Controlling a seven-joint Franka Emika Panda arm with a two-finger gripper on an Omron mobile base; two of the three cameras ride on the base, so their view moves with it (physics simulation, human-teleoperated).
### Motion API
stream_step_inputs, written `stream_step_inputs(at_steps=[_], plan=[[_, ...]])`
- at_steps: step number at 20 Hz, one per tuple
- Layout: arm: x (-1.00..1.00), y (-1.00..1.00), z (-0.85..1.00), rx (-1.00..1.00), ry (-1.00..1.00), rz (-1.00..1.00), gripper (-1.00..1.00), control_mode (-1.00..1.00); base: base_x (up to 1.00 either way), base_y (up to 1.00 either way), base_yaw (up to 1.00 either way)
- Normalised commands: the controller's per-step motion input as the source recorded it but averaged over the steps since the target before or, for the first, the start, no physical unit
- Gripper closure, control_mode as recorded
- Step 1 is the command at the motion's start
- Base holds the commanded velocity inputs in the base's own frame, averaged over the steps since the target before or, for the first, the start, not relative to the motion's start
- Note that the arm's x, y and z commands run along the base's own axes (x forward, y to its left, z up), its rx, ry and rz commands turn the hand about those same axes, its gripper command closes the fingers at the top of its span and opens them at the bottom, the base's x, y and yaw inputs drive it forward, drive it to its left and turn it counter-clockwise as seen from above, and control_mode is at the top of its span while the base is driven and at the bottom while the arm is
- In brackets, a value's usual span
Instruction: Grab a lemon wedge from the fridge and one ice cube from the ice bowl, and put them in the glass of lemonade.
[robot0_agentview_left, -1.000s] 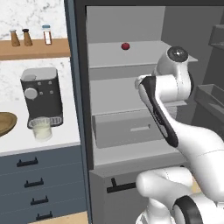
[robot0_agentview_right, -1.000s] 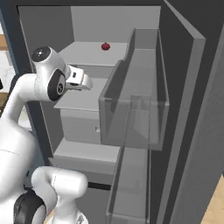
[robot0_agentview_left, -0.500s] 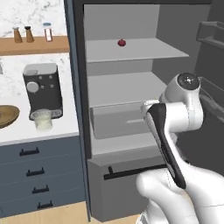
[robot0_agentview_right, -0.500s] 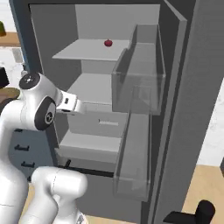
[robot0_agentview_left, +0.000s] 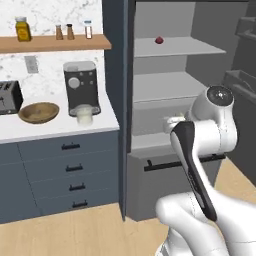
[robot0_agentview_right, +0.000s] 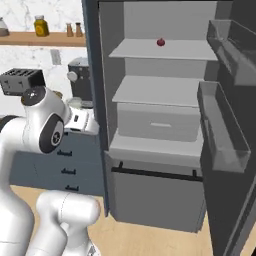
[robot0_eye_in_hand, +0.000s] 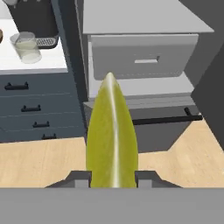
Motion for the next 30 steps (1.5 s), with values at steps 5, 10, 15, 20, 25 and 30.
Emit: stream_step_inputs(at_steps=[5, 10, 15, 20, 25, 30], plan=[[0.0, 0.0, 0.0, 0.0, 0.0, 0.0, 1.0, 1.0, 0.51, 1.0, -0.07], [0.0, 0.0, 0.0, 0.0, 0.0, 0.0, 1.0, 1.0, 0.95, 1.0, -0.11], [0.0, 0.0, 0.0, 0.0, 0.0, 0.0, 1.0, 1.0, 0.89, 0.93, -0.19], [0.0, 0.0, 0.0, 0.0, 0.0, 0.0, 1.0, 1.0, 0.65, 0.56, -0.24], [0.0, 0.0, 0.0, 0.0, 0.0, 0.0, 1.0, 1.0, 0.55, 0.13, -0.24], [0.0, 0.0, 0.0, 0.0, 0.0, 0.0, 1.0, 1.0, 0.38, 0.0, -0.21]])
